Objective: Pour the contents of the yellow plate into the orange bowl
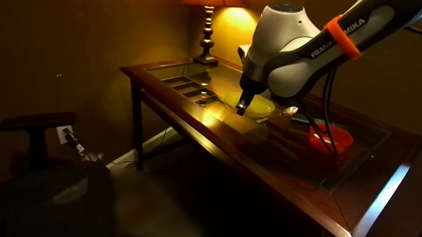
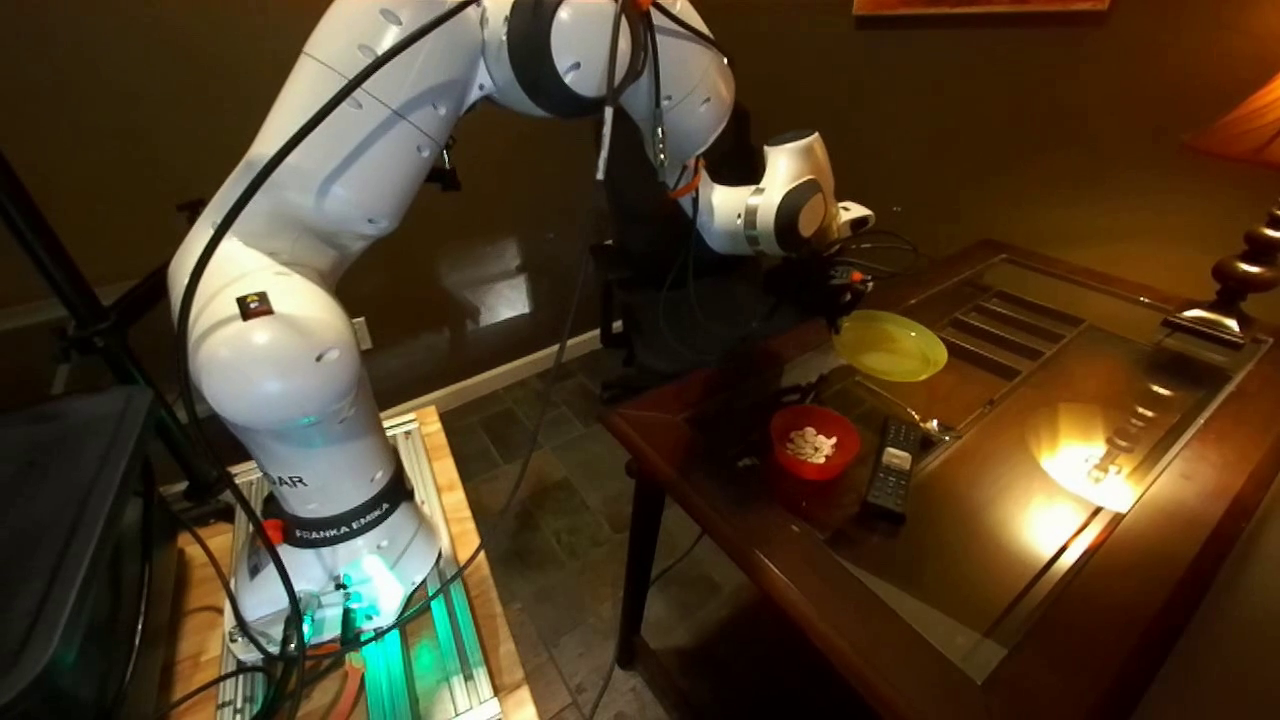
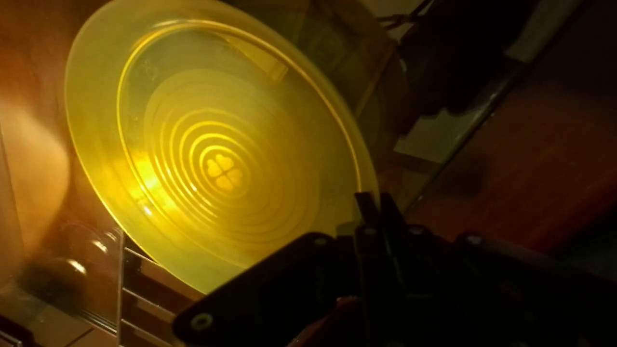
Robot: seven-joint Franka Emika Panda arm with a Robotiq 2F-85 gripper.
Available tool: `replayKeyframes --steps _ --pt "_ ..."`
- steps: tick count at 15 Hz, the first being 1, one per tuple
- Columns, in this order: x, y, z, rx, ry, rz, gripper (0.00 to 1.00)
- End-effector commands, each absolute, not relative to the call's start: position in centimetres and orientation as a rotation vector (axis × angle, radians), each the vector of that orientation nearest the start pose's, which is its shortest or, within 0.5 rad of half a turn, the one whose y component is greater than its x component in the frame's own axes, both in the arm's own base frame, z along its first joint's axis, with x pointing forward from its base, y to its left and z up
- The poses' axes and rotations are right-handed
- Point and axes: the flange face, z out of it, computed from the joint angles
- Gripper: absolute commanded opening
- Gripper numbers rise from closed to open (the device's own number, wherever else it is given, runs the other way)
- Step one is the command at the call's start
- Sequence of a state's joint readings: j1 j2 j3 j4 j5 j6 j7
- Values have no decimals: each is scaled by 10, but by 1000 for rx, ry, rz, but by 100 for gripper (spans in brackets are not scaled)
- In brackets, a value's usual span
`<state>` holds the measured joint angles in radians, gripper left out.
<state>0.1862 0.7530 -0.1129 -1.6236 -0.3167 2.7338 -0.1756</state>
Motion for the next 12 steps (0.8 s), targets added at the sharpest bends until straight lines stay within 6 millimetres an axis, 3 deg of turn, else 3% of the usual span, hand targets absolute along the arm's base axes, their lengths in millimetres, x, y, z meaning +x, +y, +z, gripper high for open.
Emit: replayKeyframes --steps 1,12 --pt "713 75 220 -3210 -977 -586 1" --pt "725 78 197 -3227 -1019 -650 1"
